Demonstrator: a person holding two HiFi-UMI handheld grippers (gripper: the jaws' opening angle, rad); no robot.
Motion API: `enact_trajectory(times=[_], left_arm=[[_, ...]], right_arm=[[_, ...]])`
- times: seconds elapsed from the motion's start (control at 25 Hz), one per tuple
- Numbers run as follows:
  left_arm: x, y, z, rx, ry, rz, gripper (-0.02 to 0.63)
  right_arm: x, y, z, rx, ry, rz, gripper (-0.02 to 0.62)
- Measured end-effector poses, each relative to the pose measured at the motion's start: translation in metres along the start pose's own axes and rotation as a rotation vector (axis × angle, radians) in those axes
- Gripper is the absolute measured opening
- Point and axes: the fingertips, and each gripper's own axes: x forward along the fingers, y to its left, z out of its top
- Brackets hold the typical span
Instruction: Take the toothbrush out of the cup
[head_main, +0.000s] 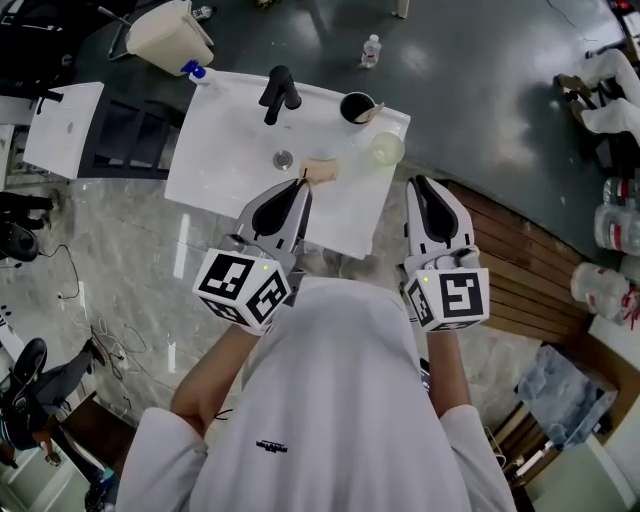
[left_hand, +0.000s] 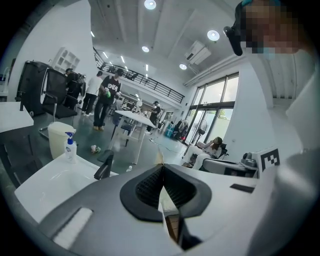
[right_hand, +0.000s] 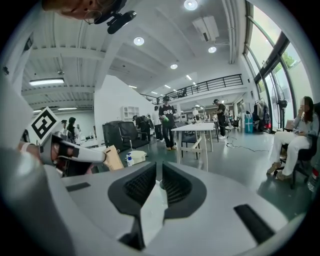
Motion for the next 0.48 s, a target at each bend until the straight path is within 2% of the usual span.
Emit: enact_trajectory(times=[0.36,0.44,0.48], left_arm=[[0.008,0.017,-0.005,-0.029,0.011,0.039,0.005],[0.011,0.022,-0.006,-0.037,0.015,0.05,0.005],[0.013,0.025,-0.007,-0.041,0.017,0.056,0.005]], right_arm=[[0.044,0.001,-0.007,-0.011,0.027,0.064,0.018],[0.057,0.0,-0.013,-0.005,0.043,0.08,0.108],[0.063,-0.002,-0.015,-0.003,0.051,0.083,0.112]])
